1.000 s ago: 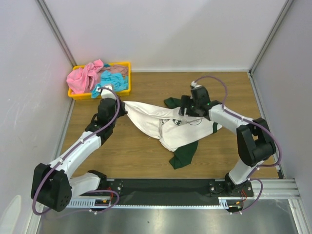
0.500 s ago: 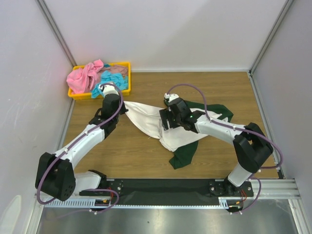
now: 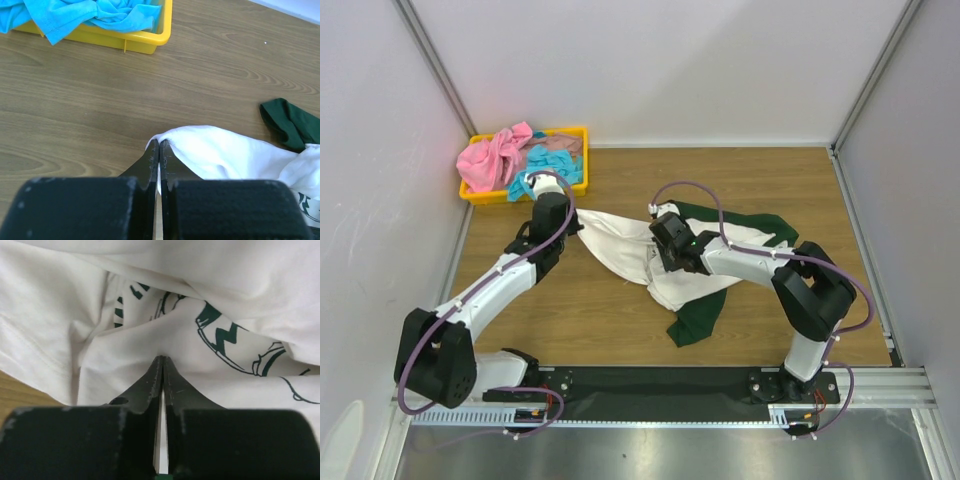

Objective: Fold and stack the t-shirts
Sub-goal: Flatten the tshirt out

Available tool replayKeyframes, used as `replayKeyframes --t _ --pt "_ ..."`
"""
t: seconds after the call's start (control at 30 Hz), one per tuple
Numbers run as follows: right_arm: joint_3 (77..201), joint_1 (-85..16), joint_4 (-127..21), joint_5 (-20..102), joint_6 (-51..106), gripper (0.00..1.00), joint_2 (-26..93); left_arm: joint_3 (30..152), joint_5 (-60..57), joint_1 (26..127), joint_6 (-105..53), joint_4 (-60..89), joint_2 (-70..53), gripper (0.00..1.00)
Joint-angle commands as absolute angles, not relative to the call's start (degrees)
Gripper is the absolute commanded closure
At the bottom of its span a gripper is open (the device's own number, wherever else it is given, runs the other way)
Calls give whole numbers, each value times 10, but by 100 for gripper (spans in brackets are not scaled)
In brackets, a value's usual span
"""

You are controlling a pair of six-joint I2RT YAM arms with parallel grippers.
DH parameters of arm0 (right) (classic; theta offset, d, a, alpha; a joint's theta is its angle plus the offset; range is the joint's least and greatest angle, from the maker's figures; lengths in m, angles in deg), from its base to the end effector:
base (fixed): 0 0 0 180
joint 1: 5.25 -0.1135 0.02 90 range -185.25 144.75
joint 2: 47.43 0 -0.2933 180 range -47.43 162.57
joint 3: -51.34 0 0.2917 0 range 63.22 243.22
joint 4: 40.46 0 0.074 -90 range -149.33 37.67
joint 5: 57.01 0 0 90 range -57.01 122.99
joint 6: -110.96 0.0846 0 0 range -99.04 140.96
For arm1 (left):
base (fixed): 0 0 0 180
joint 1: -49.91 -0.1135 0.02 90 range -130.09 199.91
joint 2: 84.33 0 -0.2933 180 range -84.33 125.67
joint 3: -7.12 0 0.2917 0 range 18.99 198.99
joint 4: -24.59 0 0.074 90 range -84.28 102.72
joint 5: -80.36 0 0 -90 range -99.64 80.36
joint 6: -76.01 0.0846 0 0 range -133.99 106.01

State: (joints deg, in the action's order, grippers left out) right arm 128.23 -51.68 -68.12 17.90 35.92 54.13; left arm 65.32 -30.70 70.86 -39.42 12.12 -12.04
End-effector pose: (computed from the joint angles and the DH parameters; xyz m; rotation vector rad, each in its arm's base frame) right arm 0.3185 0.3029 0.1559 -0.5564 2.3821 0.1472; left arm 0.3382 -0.0969 0.2535 -0.3064 1.9806 -0.1444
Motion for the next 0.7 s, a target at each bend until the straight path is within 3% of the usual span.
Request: replayKeyframes --t 0.0,0.27,0.47,0.57,0.67 --pt "1295 -514 -710 132 360 100 530 676 -330 702 -391 139 -123 100" --pt "1200 -442 -736 194 430 100 403 678 -338 691 -382 139 -145 100" --pt "1222 -431 -769 186 432 99 383 672 -343 691 -380 137 -149 100" --pt "1243 -431 -766 200 428 89 388 669 -337 691 -380 139 -149 100" --pt "1267 -435 -743 232 428 57 402 667 -330 691 -381 143 -147 100"
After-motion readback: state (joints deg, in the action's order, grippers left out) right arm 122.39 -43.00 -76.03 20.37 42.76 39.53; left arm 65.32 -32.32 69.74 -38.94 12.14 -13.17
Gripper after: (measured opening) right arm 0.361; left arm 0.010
